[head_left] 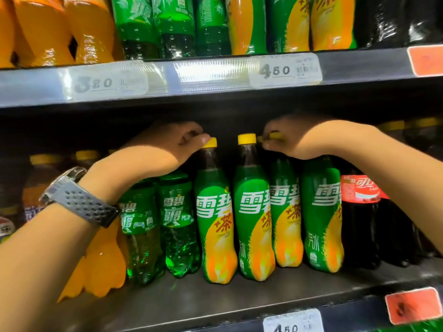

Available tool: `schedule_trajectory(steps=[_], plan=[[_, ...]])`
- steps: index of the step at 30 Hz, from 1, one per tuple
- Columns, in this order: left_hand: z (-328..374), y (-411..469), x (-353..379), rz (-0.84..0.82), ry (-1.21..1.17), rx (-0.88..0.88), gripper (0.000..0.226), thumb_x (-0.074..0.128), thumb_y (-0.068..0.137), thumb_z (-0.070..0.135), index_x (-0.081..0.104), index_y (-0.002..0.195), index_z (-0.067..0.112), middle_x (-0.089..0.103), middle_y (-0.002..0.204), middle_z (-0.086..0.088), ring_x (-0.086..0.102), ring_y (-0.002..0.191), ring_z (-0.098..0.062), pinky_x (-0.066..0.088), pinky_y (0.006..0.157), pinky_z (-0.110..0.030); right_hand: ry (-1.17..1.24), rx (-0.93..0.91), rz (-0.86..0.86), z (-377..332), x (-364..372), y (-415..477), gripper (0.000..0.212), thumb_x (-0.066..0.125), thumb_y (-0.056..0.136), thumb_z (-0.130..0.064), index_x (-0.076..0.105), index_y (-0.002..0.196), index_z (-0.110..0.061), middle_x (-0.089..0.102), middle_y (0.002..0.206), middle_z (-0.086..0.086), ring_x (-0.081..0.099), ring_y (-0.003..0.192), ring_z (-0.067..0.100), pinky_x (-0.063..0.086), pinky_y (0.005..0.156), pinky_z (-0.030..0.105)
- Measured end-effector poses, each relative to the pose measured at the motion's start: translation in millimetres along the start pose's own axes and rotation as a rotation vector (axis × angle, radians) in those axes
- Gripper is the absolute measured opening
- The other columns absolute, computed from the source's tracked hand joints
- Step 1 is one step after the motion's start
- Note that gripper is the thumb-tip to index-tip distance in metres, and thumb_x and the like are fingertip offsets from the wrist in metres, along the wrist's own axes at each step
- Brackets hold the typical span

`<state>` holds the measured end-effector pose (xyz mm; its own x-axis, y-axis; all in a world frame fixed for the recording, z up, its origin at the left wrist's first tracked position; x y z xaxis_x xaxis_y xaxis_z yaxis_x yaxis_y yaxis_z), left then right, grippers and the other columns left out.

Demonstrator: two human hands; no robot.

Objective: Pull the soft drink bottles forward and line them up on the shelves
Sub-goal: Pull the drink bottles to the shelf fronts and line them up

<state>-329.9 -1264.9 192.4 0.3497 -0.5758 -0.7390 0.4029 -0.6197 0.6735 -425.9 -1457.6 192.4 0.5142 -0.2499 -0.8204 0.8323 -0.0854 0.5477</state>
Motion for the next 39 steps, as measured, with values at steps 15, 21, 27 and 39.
schedule_trajectory(steps=[15,21,27,39], plan=[[-35,-9,-2,-0.102,0.174,-0.006,0.026,0.049,0.096,0.04,0.065,0.109,0.024,0.067,0.11,-0.001,0.059,0.098,-0.021,0.034,0.074,-0.024,0.035,-0.066,-0.045,1,3,2,0.031,0.047,0.093,-0.043,0.062,0.109,-0.02,0.063,0.109,0.004,0.055,0.092,0.02,0.042,0.08,0.03],[-30,-15,-8,-0.108,0.142,0.014,0.026,0.045,0.096,0.044,0.064,0.108,0.029,0.067,0.108,0.002,0.059,0.096,-0.019,0.042,0.079,-0.027,0.136,-0.009,0.218,-23,-17,6,0.044,0.037,0.095,-0.046,0.051,0.128,-0.021,0.058,0.126,0.012,0.054,0.113,0.032,0.041,0.096,0.035],[-26,-18,-15,-0.047,0.077,0.027,0.026,0.055,0.088,0.054,0.064,0.102,0.034,0.066,0.101,0.008,0.059,0.092,-0.015,0.045,0.08,-0.029,0.16,-0.186,0.362,-97,-27,4,0.045,0.028,0.091,-0.053,0.046,0.128,-0.034,0.054,0.132,0.002,0.052,0.116,0.026,0.042,0.093,0.034],[-63,-37,-39,-0.066,0.153,-0.02,0.031,0.041,0.1,0.034,0.062,0.115,0.016,0.063,0.118,-0.008,0.057,0.105,-0.026,0.045,0.088,-0.037,0.246,-0.295,0.096,-163,-8,31,0.039,0.05,0.086,-0.057,0.053,0.117,-0.035,0.061,0.116,-0.004,0.056,0.103,0.019,0.046,0.09,0.033]])
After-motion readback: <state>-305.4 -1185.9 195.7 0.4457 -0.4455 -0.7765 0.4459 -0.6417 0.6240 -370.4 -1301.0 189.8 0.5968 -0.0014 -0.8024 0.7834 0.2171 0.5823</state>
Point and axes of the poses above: each hand's wrist, its own y-axis towards the middle knuckle, its own x-axis out of the palm, z = x × y, the point moved 6 cm from there along y, towards the middle knuckle
